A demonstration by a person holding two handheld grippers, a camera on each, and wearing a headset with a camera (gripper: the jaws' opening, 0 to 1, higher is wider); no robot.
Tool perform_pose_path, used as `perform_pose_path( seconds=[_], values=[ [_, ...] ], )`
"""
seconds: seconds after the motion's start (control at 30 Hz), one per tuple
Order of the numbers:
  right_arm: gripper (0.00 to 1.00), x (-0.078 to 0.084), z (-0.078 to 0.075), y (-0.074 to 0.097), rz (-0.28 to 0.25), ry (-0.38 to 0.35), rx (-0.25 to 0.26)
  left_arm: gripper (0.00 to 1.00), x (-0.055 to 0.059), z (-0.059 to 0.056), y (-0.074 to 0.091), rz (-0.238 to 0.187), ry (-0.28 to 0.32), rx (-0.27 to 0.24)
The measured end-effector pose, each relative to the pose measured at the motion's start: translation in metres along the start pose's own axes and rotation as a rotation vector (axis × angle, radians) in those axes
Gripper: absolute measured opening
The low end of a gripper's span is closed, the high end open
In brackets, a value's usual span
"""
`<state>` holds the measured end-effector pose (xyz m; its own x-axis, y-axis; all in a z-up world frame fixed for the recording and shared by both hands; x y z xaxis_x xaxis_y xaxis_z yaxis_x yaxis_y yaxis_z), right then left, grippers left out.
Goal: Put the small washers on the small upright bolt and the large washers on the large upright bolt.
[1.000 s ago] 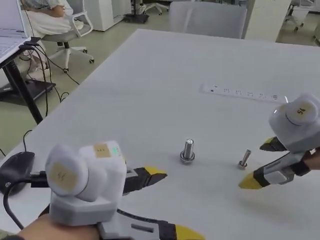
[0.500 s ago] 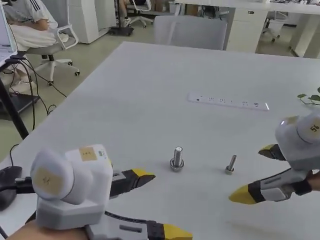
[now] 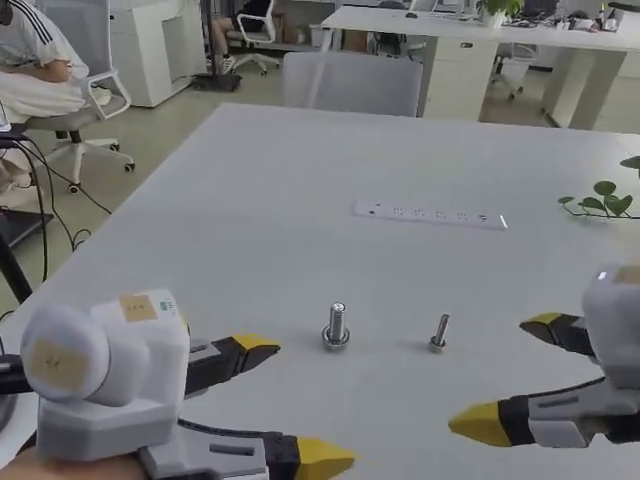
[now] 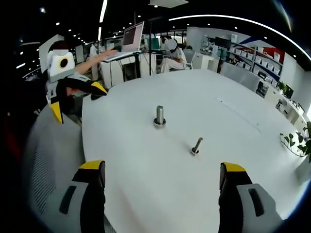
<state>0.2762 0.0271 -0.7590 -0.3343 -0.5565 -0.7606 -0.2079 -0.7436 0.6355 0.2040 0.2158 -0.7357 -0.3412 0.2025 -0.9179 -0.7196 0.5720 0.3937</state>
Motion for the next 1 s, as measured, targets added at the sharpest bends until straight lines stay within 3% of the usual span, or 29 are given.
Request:
perform_pose_path(
  seconds=[0.17, 0.43, 0.93, 1.0],
  values=[
    [0.99, 0.002, 0.014, 0.01, -0.06, -0.025, 0.025, 0.77, 0.001, 0.0, 0.001, -0.002, 0.001, -0.005],
    [1.0, 0.019, 0.026, 0.016, -0.085, -0.055, 0.063, 0.78, 0.005, 0.004, -0.001, 0.005, 0.012, -0.019],
    [1.0, 0.021, 0.017, 0.019, -0.107, -0.076, 0.119, 0.8, 0.016, 0.02, -0.007, 0.035, 0.032, -0.085],
    [1.0, 0.022, 0.017, 0.019, -0.105, -0.073, 0.123, 0.81, 0.018, 0.024, -0.007, 0.038, 0.04, -0.112]
  ],
)
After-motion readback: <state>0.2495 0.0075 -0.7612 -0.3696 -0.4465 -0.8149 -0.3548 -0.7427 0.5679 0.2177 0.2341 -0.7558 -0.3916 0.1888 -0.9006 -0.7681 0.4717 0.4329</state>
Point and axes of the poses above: the centre of the closed fingertips' face, and the gripper's own axes: y roughly backward along the fingers, z roughly to its left, x roughly out of its underside, the point moved 3 cm from there along y, roughly backward along the fingers, and after that the axes turned 14 degrees about -x, right-handed, at the moved point
